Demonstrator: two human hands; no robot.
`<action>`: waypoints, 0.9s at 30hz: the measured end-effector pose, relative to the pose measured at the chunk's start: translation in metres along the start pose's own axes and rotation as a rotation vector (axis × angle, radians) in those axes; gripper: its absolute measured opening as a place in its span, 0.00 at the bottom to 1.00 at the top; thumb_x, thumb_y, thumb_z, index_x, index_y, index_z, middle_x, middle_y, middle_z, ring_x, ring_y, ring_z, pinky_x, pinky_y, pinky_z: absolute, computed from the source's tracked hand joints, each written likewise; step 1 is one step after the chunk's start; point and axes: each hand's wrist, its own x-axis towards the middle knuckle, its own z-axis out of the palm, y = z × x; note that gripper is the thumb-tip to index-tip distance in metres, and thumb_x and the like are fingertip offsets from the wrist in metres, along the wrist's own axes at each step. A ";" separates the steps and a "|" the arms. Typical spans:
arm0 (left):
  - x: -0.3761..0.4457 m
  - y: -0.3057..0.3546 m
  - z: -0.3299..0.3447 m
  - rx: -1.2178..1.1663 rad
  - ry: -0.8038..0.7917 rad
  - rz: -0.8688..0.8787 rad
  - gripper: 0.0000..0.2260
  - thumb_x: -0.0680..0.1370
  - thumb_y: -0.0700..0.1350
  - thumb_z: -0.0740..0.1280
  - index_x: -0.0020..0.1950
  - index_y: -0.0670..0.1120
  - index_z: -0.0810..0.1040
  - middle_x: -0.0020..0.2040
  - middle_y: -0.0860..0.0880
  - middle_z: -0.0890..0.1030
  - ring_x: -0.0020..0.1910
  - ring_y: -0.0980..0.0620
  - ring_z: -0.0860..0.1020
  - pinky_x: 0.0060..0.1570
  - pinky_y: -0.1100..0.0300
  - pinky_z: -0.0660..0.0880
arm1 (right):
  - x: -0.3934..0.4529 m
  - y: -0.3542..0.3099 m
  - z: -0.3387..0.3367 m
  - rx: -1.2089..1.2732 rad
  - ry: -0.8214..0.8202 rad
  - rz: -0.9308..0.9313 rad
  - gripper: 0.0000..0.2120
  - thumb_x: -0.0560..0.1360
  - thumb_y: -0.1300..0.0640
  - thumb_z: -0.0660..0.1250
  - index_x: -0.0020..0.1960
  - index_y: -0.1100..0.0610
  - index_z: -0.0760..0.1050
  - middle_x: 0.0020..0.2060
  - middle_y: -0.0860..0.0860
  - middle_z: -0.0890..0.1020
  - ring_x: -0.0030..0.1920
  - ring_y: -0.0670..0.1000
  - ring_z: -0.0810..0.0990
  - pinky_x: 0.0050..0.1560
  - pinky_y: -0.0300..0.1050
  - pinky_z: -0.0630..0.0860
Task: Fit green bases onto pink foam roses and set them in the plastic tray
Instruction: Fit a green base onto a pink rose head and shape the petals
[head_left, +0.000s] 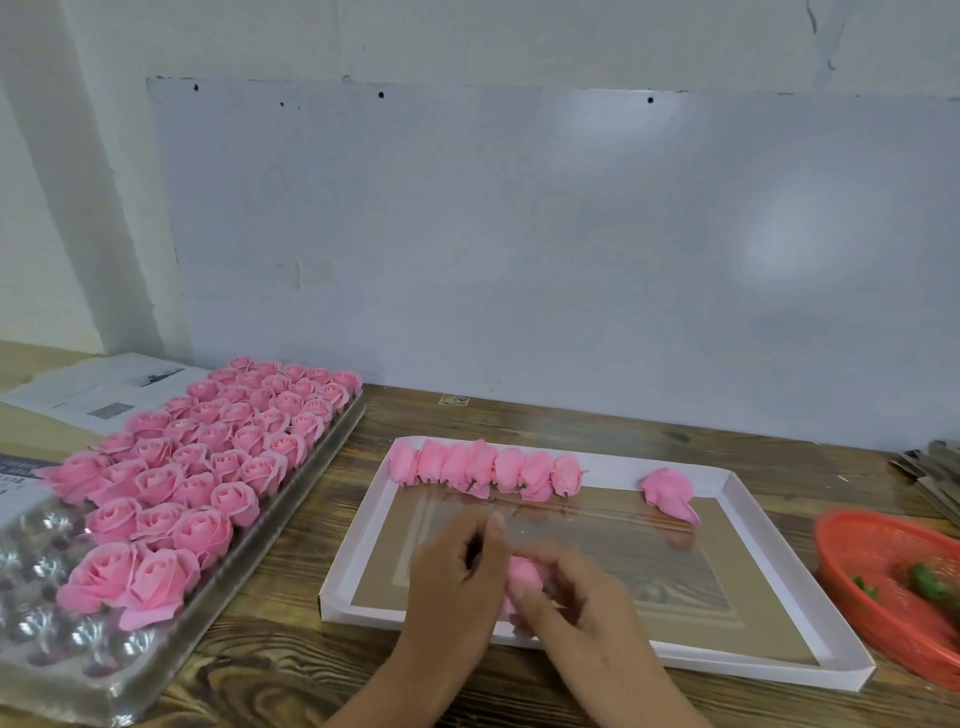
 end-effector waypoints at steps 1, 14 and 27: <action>-0.001 0.000 0.000 0.026 0.007 0.028 0.19 0.81 0.44 0.65 0.30 0.56 0.68 0.27 0.53 0.74 0.30 0.56 0.73 0.32 0.68 0.68 | -0.001 -0.004 0.002 0.055 -0.014 0.046 0.05 0.76 0.48 0.70 0.50 0.45 0.82 0.37 0.53 0.85 0.35 0.51 0.83 0.39 0.43 0.80; 0.003 0.000 0.000 -0.009 0.011 -0.111 0.21 0.81 0.41 0.66 0.28 0.53 0.69 0.26 0.57 0.73 0.29 0.61 0.71 0.32 0.69 0.69 | 0.003 0.006 -0.001 0.003 0.009 -0.018 0.16 0.68 0.56 0.74 0.51 0.40 0.81 0.47 0.50 0.84 0.47 0.48 0.83 0.47 0.42 0.80; 0.002 0.001 -0.002 -0.004 -0.001 -0.092 0.20 0.79 0.42 0.68 0.28 0.54 0.73 0.27 0.56 0.76 0.29 0.62 0.73 0.32 0.71 0.70 | 0.003 0.007 0.000 0.001 0.021 0.021 0.18 0.67 0.56 0.75 0.52 0.37 0.82 0.47 0.43 0.85 0.48 0.44 0.83 0.46 0.38 0.79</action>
